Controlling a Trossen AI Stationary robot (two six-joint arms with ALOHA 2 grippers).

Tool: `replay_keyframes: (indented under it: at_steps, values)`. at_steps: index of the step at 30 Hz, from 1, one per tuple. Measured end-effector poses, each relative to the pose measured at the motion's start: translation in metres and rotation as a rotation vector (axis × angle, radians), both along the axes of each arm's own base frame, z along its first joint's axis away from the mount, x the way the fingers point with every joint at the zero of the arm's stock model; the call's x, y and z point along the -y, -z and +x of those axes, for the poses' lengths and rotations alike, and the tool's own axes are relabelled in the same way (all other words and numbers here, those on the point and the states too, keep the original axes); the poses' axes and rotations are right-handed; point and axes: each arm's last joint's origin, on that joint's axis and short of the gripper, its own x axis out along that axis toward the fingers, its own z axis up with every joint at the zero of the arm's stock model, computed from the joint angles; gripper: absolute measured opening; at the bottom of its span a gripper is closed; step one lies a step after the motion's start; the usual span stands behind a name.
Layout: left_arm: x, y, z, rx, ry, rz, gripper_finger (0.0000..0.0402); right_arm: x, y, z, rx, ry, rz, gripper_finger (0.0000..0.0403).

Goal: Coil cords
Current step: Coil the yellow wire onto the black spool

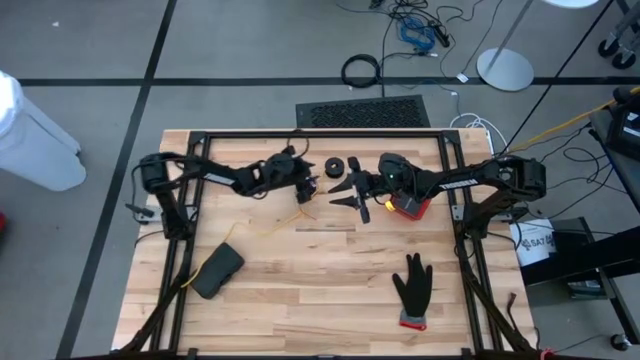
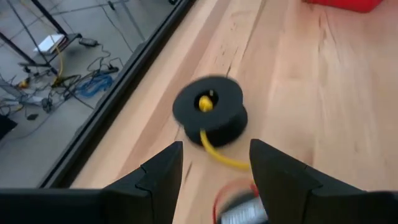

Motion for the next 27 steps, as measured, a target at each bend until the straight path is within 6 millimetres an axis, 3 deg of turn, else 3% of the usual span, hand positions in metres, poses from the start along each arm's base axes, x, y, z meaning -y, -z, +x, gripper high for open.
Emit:
replay_keyframes:
  at_steps: [6,15,19,24,27]
  values:
    - [-0.008,0.011,0.031,-0.089,0.051,0.112,0.0193,-0.001,0.002,0.0,-0.027,-0.001,0.018,0.0125]
    - [0.001,0.028,0.067,-0.223,0.171,0.339,0.0193,-0.004,0.006,0.0,-0.07,-0.009,0.037,0.0125]
    - [-0.005,0.032,0.08,-0.249,0.089,0.384,0.0193,-0.005,0.007,0.0,-0.077,-0.008,0.049,0.0125]
    - [-0.009,0.031,0.084,-0.291,0.02,0.408,0.0187,-0.009,0.008,0.0,-0.089,-0.02,0.055,0.0125]
    - [-0.012,0.03,0.084,-0.358,0.022,0.398,0.0148,-0.01,0.008,0.001,-0.089,-0.023,0.053,0.0125]
